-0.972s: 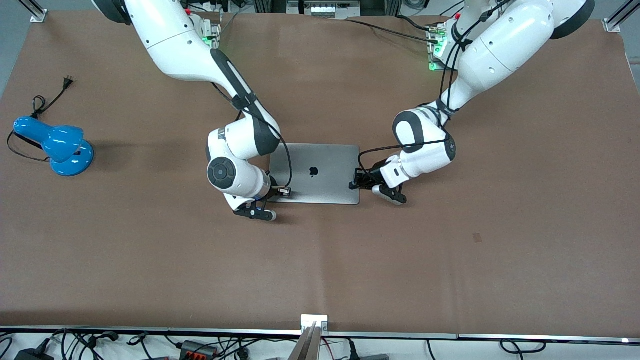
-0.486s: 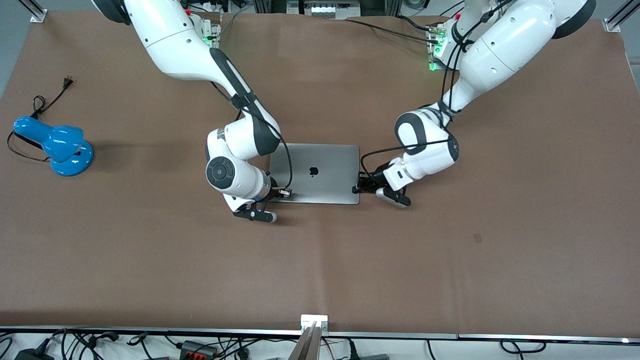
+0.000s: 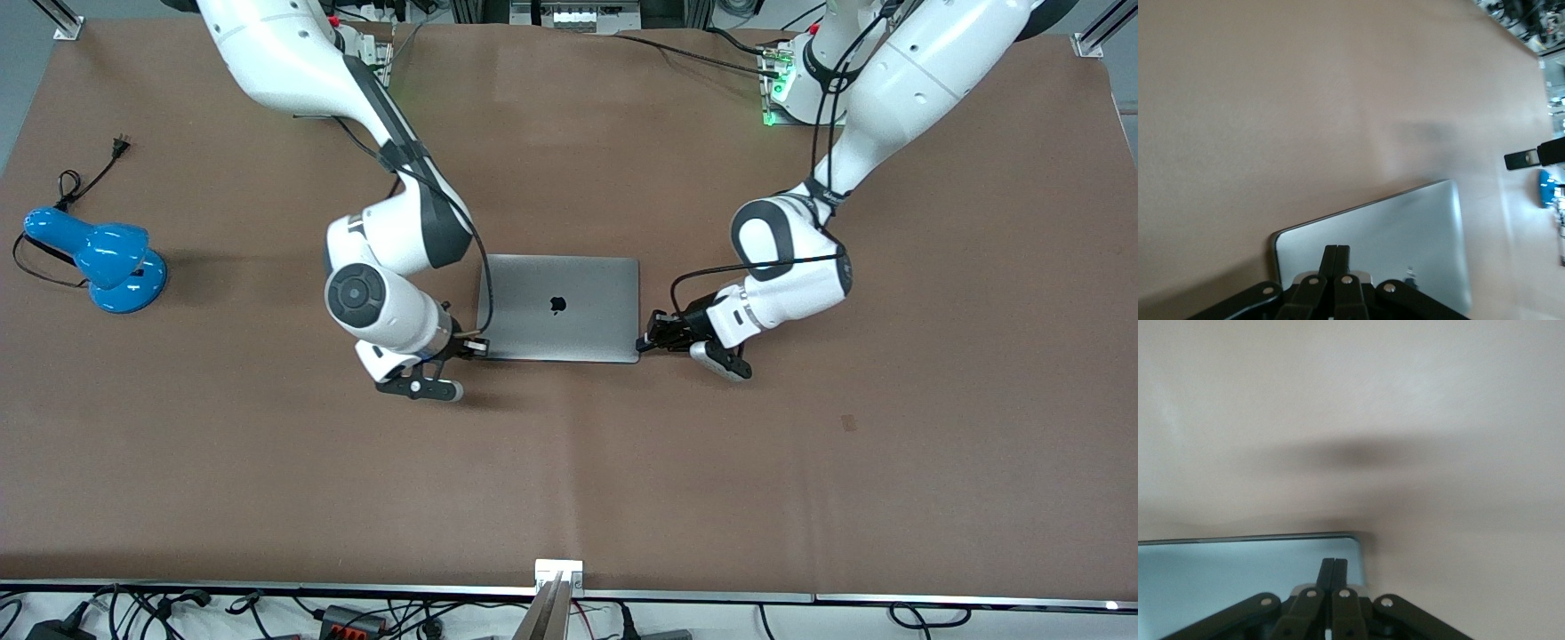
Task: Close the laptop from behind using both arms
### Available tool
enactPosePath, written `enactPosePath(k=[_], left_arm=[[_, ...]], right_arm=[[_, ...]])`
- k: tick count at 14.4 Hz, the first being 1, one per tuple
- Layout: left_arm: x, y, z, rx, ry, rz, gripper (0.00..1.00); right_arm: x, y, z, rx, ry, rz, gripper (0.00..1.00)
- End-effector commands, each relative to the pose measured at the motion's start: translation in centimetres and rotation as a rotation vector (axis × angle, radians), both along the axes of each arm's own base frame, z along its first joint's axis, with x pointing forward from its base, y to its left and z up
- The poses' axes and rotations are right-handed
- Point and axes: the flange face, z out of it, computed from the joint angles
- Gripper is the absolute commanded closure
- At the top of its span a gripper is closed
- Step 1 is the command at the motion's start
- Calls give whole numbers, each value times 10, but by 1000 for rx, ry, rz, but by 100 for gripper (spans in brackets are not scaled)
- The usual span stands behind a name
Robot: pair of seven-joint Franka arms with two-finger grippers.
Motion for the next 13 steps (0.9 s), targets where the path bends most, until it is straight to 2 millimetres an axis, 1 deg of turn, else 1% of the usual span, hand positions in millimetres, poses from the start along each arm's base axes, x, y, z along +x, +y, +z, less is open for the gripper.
enactPosePath(k=[1,3,4,5,6,7,8,9,10,11,13], left_arm=[[20,29,24,-11,-23,-66,100],[38,53,41,19,-38,-154,100],[49,70,52,30,-36,-192,100],[57,85,60,37,-27,-228,100],[67,97,75,43,-23,-272,100],[74,113,86,57,-5,-306,100],[79,124,99,74,20,-342,100],[84,132,113,107,43,-375,100],[87,141,126,148,71,-395,100],[89,147,141,187,104,-419,100],[85,158,163,259,203,-440,100]], right_arm=[[1,-40,35,-41,33,63,100],[3,-72,59,-37,69,100,100],[5,-91,71,-32,80,101,100],[4,-105,83,-29,90,108,100],[6,-119,93,-24,93,104,100],[6,-129,101,-22,95,102,98],[7,-139,111,-21,87,104,92],[8,-149,118,-32,75,114,39],[9,-158,129,-39,60,120,0],[10,-166,137,-41,46,109,0],[14,-190,147,-49,30,80,0]])
